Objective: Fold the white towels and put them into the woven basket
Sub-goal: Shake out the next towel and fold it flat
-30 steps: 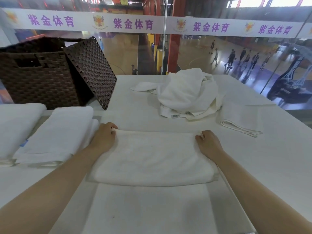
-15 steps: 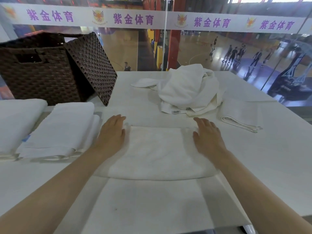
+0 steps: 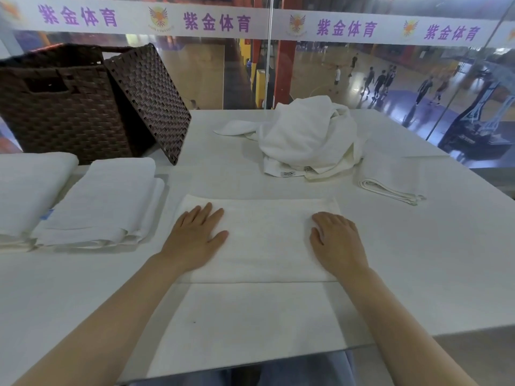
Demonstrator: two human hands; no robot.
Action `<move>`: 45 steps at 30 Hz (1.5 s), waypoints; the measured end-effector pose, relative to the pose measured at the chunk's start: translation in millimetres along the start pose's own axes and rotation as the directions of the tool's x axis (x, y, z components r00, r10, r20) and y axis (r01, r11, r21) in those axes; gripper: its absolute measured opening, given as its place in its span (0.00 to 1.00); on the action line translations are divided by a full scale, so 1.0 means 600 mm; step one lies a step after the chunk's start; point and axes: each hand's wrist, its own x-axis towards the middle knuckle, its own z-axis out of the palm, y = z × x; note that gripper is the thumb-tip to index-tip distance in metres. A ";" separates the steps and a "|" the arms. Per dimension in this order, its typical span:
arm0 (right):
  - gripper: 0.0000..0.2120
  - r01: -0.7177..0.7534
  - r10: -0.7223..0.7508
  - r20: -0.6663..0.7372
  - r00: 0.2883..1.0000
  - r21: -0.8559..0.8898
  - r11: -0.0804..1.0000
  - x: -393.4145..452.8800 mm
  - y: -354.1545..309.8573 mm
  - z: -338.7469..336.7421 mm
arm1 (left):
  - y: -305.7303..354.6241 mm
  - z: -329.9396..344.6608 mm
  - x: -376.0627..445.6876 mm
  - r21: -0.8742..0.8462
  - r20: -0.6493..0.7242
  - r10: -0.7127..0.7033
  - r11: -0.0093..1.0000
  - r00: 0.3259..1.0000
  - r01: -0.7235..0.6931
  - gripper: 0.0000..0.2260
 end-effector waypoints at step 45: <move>0.13 -0.259 0.752 0.277 0.598 0.955 -0.146 -0.029 -0.013 -0.026 | -0.048 0.031 -0.110 -0.366 -0.220 -0.167 0.928 0.961 0.078 0.30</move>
